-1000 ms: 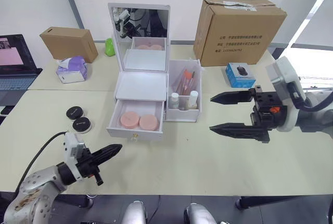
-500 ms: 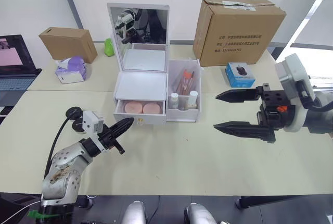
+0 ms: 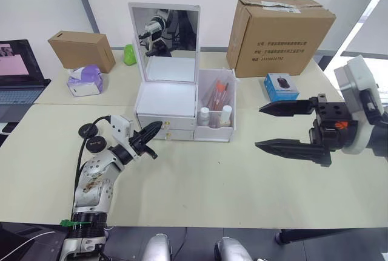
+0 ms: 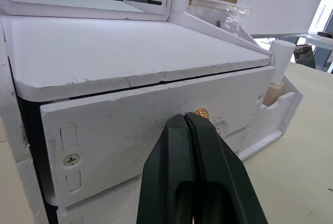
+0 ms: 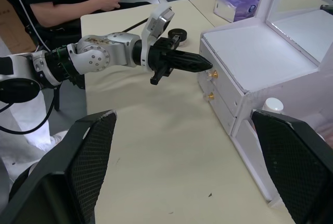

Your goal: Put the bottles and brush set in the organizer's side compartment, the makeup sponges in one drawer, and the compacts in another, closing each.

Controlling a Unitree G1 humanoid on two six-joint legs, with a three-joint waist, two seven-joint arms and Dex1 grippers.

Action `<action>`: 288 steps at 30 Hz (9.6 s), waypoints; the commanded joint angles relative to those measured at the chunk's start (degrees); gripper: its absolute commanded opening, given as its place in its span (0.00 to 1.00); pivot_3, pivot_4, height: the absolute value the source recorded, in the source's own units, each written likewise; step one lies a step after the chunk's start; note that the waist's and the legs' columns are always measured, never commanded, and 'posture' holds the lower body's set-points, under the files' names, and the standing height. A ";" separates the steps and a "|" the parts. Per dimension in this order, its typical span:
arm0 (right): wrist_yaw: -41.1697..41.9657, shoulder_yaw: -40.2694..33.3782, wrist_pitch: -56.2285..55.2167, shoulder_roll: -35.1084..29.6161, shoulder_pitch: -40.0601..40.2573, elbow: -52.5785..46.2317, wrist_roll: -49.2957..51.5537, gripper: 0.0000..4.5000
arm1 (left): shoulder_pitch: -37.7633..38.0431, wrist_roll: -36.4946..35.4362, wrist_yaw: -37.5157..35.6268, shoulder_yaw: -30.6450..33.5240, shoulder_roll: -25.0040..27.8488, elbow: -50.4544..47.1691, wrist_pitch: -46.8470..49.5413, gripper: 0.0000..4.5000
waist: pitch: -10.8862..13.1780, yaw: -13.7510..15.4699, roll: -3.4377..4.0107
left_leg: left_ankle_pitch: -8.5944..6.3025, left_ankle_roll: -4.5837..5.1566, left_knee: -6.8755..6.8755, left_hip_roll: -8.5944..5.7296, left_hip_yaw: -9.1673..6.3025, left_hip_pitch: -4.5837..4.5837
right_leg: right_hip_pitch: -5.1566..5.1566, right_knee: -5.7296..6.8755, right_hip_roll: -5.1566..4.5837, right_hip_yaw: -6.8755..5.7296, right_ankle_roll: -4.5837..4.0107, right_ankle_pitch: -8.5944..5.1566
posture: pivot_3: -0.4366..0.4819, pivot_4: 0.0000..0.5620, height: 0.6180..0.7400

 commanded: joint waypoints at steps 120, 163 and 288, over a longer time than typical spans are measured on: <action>-15.43 -3.47 -0.77 -1.83 3.56 -4.44 10.05 1.00 | 21.29 8.03 19.38 -6.17 -4.55 -19.93 5.33 0.13 | -0.10 -0.14 0.19 | -0.01 -0.01 0.37 -0.17 -0.35 -0.36 | -0.03 -0.10 -0.04 0.02 -0.06 -0.22 | 0.48 0.27 1.00; -5.54 1.31 -1.14 1.71 7.02 -1.76 1.39 1.00 | 41.44 -13.46 -13.90 24.06 9.63 4.27 -9.02 0.99 | -0.08 -1.17 0.19 | -0.30 -0.48 -0.27 -0.04 -0.13 0.16 | -0.29 -0.26 -0.16 -0.05 -0.31 -0.61 | 0.48 0.27 1.00; -11.41 -0.27 -0.80 1.54 4.30 -3.41 1.71 1.00 | 2.49 0.78 -19.15 1.67 20.98 6.29 -0.35 0.65 | -0.16 -1.01 -0.36 | -0.11 -0.18 -0.37 0.09 0.33 0.14 | -0.16 -0.21 -0.26 -0.11 -0.29 -0.20 | 0.48 0.27 1.00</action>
